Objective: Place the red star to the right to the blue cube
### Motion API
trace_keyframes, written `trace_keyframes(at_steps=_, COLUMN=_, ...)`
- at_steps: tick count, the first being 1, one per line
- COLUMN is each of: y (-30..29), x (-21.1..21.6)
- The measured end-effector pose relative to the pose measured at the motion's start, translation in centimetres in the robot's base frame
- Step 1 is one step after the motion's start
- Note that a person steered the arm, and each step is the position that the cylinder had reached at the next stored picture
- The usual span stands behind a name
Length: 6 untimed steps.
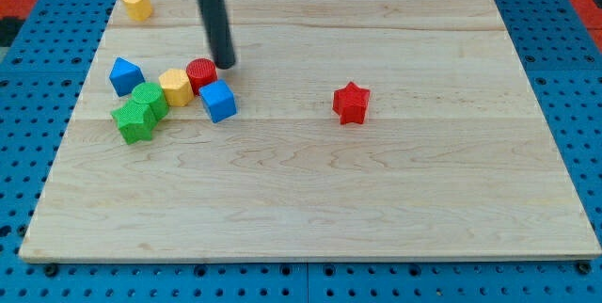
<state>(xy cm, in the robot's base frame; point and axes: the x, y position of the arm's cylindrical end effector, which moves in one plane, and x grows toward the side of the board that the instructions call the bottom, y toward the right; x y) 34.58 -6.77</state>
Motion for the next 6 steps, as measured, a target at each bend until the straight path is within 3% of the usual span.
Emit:
trace_keyframes(at_steps=1, y=14.0, x=0.2)
trace_keyframes(at_steps=2, y=20.4, x=6.0)
trace_keyframes(at_steps=3, y=14.8, x=8.4)
trace_keyframes(at_steps=4, y=5.1, x=4.3)
trace_keyframes(at_steps=5, y=2.1, x=4.0)
trace_keyframes(at_steps=6, y=7.4, x=4.1)
